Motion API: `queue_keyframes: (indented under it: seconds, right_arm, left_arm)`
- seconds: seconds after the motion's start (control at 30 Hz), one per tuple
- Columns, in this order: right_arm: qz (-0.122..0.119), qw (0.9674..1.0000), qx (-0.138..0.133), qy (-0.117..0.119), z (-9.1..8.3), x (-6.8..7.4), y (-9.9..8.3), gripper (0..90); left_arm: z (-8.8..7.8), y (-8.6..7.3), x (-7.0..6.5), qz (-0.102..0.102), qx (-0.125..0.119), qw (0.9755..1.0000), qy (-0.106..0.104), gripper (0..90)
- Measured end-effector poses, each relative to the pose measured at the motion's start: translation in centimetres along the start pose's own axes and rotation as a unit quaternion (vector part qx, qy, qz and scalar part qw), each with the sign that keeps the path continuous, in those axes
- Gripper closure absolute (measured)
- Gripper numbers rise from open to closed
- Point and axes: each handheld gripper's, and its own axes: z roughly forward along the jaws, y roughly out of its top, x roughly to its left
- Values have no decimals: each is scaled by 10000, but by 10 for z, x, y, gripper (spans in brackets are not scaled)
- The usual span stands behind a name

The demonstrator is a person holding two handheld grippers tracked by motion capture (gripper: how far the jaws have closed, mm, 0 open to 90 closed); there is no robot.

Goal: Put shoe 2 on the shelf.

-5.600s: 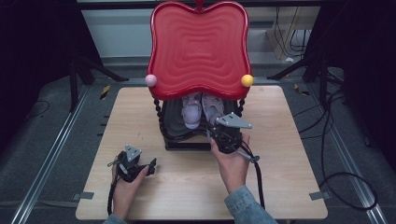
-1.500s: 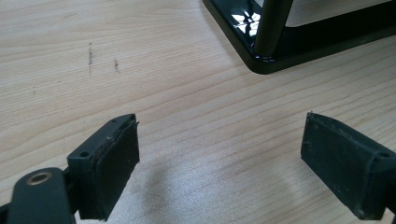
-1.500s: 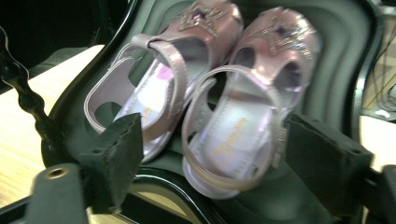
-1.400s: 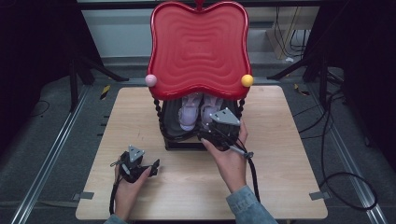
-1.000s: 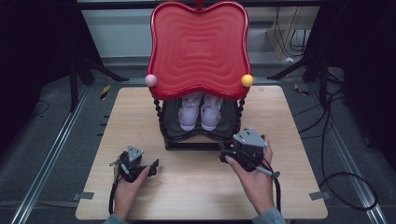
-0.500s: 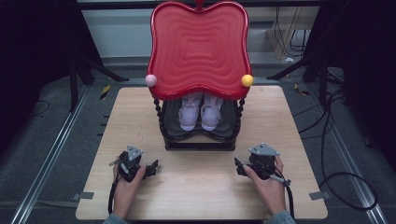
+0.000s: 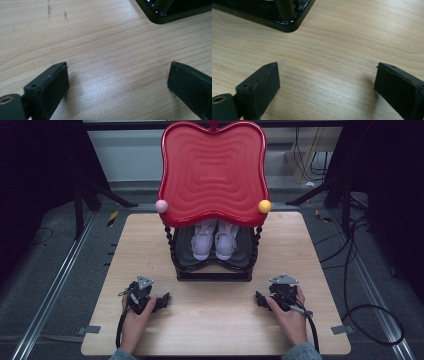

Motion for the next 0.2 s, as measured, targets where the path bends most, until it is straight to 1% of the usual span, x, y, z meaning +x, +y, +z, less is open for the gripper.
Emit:
queue_keyframes:
  seconds: [0.03, 0.2]
  right_arm:
    - [55, 10000, 3, 29, 1, -3, 0, 34]
    - [64, 10000, 15, 16, 2, -3, 0, 27]
  left_arm:
    - [0, 0, 0, 3, 6, 10000, -5, 21]
    - [1, 1, 0, 17, 22, 10000, -19, 10]
